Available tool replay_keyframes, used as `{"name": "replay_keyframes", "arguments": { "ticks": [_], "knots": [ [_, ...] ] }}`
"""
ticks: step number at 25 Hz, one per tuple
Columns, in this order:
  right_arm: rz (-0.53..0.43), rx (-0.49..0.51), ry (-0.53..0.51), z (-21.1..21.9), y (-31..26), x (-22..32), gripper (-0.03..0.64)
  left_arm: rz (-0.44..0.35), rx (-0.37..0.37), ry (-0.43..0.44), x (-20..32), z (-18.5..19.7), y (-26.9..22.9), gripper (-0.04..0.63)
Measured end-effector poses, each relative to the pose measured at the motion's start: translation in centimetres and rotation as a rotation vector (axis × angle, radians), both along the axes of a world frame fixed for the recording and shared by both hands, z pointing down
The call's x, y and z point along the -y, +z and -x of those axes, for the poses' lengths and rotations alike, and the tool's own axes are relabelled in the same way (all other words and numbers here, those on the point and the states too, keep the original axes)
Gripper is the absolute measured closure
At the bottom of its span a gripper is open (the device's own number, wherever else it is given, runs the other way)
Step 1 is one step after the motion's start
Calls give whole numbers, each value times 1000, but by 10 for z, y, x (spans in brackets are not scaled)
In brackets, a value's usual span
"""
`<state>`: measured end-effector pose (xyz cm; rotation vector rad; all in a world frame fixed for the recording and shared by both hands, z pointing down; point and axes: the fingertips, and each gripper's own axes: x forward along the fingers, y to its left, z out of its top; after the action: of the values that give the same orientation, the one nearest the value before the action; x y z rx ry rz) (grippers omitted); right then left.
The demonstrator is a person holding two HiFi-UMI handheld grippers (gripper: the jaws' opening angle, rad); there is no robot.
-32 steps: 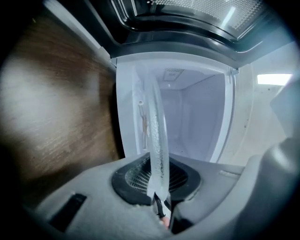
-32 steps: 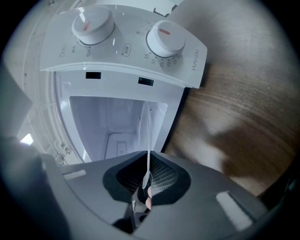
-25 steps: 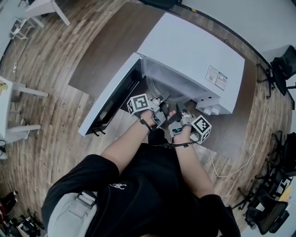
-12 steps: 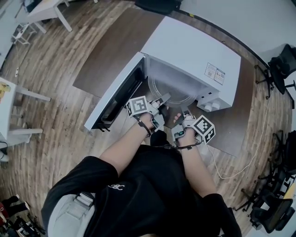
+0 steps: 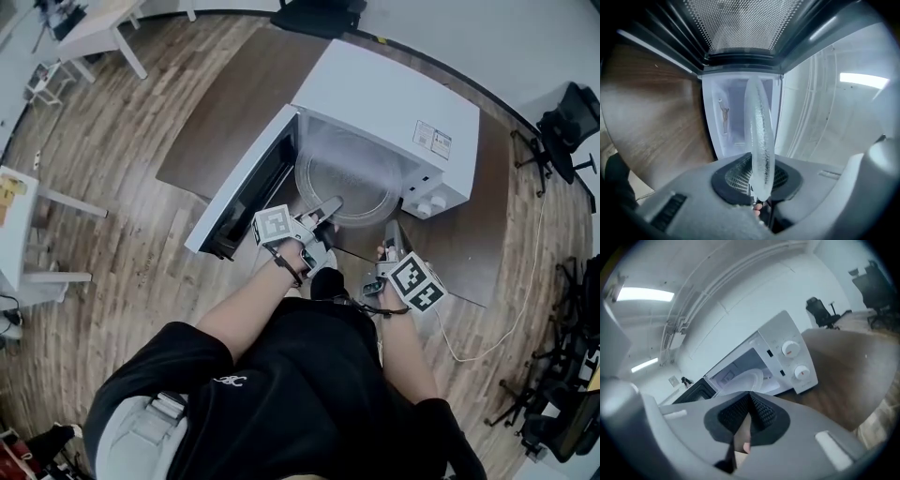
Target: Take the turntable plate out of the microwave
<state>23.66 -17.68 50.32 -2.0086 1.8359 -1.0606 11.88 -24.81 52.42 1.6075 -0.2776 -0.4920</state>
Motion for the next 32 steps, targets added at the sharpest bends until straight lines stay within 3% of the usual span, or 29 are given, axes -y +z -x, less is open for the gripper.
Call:
{"name": "replay_keyframes", "arguments": {
  "ticks": [5, 8, 10, 13, 21, 32],
  "knots": [
    [-8, -339, -38, 6, -22, -10, 611, -15, -26, 32, -20, 9, -14, 558],
    [4, -471, -18, 4, -34, -14, 611, 2, 0, 49, -30, 13, -8, 558],
    [7, -525, 1, 1, -40, -16, 611, -17, -28, 75, -39, 14, -23, 558],
    [-2, -554, 21, -4, -48, -19, 611, -22, -70, 115, -55, 20, -34, 558],
    [-49, -589, 52, -7, -65, -19, 611, -19, -67, 155, -67, 26, -37, 558],
    [-2, -610, 44, -7, -53, -17, 612, -34, -65, 138, -58, 28, -46, 557]
  ]
}}
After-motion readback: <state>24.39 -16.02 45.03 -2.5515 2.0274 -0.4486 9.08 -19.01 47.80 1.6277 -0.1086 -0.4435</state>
